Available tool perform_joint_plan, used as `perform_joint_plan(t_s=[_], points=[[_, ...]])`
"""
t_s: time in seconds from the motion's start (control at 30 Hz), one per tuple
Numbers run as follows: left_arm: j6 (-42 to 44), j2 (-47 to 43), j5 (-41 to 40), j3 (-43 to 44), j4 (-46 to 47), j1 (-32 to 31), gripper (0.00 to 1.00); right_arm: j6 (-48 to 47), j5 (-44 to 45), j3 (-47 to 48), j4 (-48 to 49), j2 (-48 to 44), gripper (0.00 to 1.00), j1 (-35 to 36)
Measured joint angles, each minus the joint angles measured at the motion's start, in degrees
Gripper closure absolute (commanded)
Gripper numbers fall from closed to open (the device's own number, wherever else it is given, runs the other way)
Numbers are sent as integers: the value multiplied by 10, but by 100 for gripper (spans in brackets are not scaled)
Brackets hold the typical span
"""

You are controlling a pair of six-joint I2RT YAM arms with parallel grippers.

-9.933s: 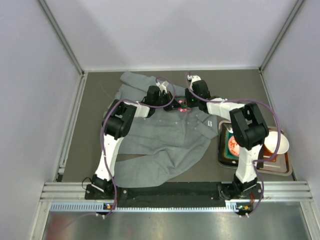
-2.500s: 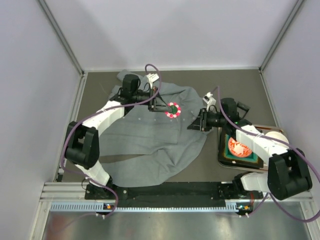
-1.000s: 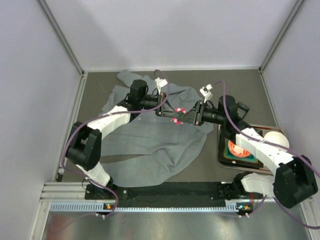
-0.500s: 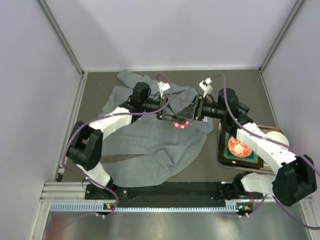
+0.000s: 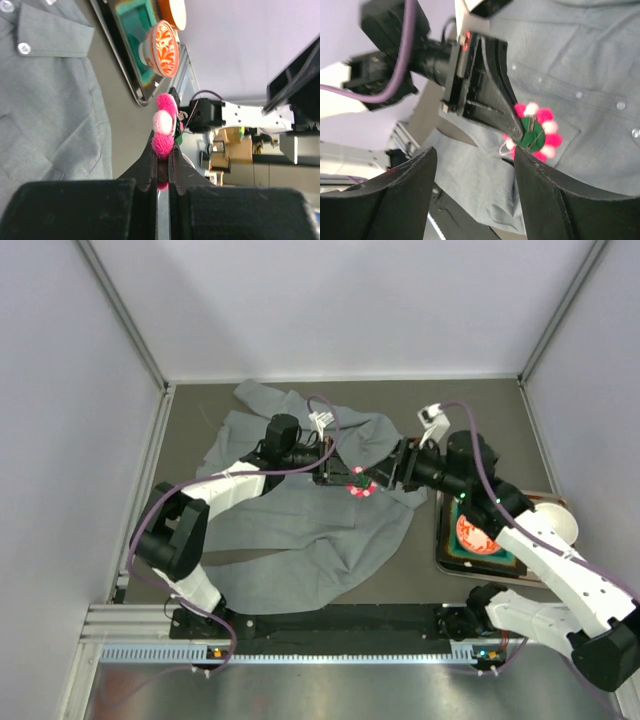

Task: Remove the brooch from the garment
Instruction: Pass from the left arm to the right

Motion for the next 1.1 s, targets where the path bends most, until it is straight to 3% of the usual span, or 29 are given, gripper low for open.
perform_joint_plan(t_s=[0.13,0.27,0.4,0.57,0.77,0.87,1.1], points=[[-9,-26,-71,-25,0,-13,100,-23,129,-33,-23,-12,36,88],[-13,-43,-79,-30,32,-28,100,-33,153,-61,-34,-23,36,66],[-30,-42,-47,-34,94,-31,100,-41,84,-80,-22,-35,35,16],[-65,-30,19,-48,186,-30,100,-43,-94,-126,36,-56,37,-73],[-88,-28,77,-60,266,-31,100,-16,-260,-181,153,-48,44,-87],[-111,-26,96,-65,313,-32,100,18,-299,-209,221,-43,55,-87],[-206,2,122,-71,462,-37,100,103,-338,-248,377,-9,61,-88]])
